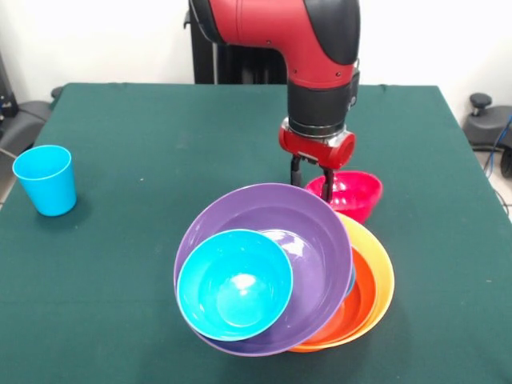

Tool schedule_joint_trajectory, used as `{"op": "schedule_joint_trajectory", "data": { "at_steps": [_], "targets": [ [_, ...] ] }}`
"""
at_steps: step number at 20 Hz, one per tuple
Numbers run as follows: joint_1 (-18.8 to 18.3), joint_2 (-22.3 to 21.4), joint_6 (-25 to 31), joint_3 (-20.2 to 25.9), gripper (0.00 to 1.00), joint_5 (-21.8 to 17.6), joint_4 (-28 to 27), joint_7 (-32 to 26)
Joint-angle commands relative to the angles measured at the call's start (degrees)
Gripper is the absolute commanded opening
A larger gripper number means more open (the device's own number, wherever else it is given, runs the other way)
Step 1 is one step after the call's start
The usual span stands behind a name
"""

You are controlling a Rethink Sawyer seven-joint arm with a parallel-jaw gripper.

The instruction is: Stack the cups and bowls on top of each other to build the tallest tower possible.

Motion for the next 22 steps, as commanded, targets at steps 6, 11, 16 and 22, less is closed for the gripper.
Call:
{"op": "schedule_joint_trajectory", "data": {
  "at_steps": [6,11,16,22],
  "targets": [
    [0.1,2.0,-3.2,2.7,1.0,-1.4,-0.8,5.7],
    [0.7,2.6,-5.3,2.3,1.0,-2.2,-1.3,5.6],
    [1.2,2.7,-4.6,1.9,0.0,-2.1,-1.7,5.1],
    [0.9,1.4,-4.6,1.8,0.0,-1.9,-0.7,5.5]
  ]
}}
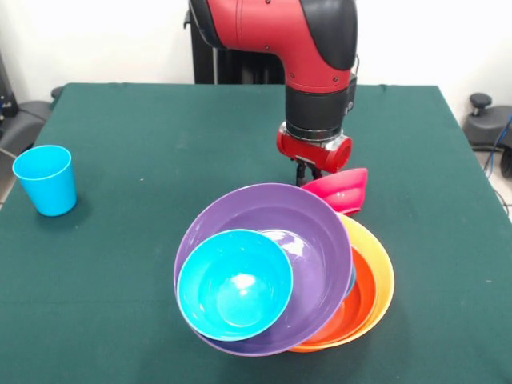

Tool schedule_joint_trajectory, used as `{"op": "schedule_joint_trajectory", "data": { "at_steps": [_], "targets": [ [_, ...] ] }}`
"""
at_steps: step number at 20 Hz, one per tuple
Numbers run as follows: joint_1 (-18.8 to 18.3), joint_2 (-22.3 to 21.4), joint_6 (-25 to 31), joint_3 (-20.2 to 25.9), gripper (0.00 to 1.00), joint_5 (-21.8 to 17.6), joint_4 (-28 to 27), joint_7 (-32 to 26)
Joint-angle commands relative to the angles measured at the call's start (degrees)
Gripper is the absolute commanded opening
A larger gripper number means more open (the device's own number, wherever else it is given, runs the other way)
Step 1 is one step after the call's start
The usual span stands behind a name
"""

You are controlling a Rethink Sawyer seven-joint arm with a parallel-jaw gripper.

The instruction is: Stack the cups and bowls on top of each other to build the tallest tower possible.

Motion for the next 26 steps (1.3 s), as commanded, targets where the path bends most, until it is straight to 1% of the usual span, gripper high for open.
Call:
{"op": "schedule_joint_trajectory", "data": {
  "at_steps": [1,4,6,8,10,12,14,18,22,26],
  "targets": [
    [0.6,0.5,-2.6,2.4,0.0,-1.8,-0.5,5.6],
    [0.8,-0.6,-1.9,2.0,0.0,-1.6,0.3,5.8],
    [2.2,-1.8,-1.2,0.5,0.0,-0.8,0.8,6.5],
    [4.0,-3.5,0.9,-1.6,0.0,0.3,1.2,7.3],
    [6.3,-5.2,4.3,-4.5,0.0,1.5,1.0,7.8],
    [7.7,-6.6,8.4,-6.4,0.0,2.2,0.3,7.6],
    [7.6,-9.7,13.0,-6.3,0.0,2.6,0.9,7.2],
    [7.8,-12.6,16.6,-6.2,0.0,3.0,1.6,7.2],
    [7.6,-13.2,17.9,-5.9,0.0,3.2,1.3,7.2],
    [7.4,-12.5,17.3,-5.4,0.0,3.3,1.1,7.3]
  ]
}}
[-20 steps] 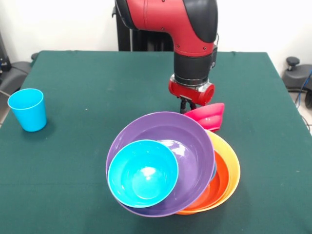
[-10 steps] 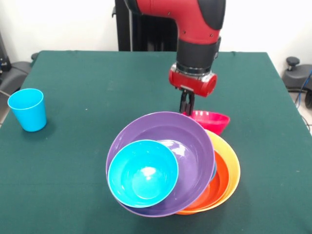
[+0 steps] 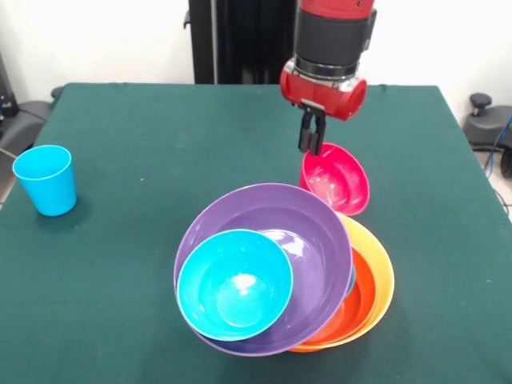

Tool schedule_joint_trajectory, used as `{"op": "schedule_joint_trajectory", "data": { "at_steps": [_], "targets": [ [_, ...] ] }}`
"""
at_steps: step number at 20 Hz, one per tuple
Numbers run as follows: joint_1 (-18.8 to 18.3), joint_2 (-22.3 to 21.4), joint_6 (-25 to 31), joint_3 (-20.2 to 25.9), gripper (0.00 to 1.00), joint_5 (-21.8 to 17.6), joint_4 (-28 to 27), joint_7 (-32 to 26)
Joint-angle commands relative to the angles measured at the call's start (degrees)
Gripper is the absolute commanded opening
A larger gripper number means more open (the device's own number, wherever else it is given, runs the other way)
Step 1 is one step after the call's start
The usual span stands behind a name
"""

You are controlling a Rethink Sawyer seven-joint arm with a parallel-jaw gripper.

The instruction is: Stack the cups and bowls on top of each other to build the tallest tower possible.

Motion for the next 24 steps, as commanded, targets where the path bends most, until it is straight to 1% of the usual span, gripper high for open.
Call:
{"op": "schedule_joint_trajectory", "data": {
  "at_steps": [1,3,8,14,16,21,24],
  "targets": [
    [0.1,-0.1,5.0,2.6,0.0,1.8,1.0,7.3],
    [-0.2,0.6,4.8,3.0,0.0,1.9,0.4,7.1],
    [-0.5,1.2,2.4,4.1,0.0,2.4,1.5,7.6],
    [-1.2,1.9,2.0,4.8,0.0,2.4,1.0,7.0],
    [-1.3,1.0,3.0,4.7,0.0,2.4,1.1,6.6],
    [-1.1,-3.0,6.9,4.6,0.0,2.8,2.7,6.4],
    [-1.7,-4.8,10.4,4.7,0.0,3.1,1.7,5.4]
  ]
}}
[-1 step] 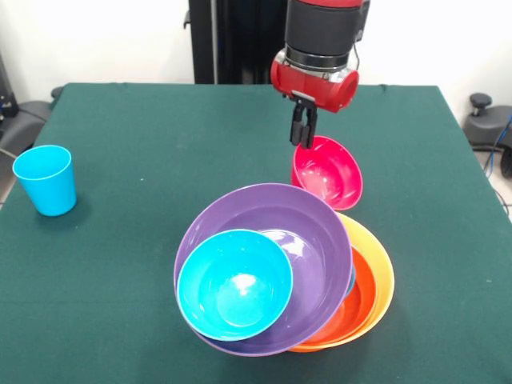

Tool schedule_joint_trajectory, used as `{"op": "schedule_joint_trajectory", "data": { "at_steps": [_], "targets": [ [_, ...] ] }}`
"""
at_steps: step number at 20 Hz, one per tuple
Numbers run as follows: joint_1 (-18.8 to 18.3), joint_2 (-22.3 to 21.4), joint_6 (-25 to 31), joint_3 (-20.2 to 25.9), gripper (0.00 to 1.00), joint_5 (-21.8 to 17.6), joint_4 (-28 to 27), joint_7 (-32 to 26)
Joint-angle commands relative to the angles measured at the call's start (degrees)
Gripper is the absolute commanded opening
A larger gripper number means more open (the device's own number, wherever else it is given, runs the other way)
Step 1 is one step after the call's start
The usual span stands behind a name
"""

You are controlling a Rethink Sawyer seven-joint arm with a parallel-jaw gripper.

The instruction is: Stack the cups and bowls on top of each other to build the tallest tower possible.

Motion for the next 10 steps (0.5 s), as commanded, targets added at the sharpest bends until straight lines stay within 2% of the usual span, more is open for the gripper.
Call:
{"op": "schedule_joint_trajectory", "data": {
  "at_steps": [1,3,10],
  "targets": [
    [-1.3,-3.7,10.6,5.3,0.0,2.4,0.9,5.1],
    [-0.6,-4.8,10.9,5.3,0.0,2.8,1.9,5.6],
    [-1.1,-5.6,14.9,5.2,0.0,3.5,-0.4,4.6]
  ]
}}
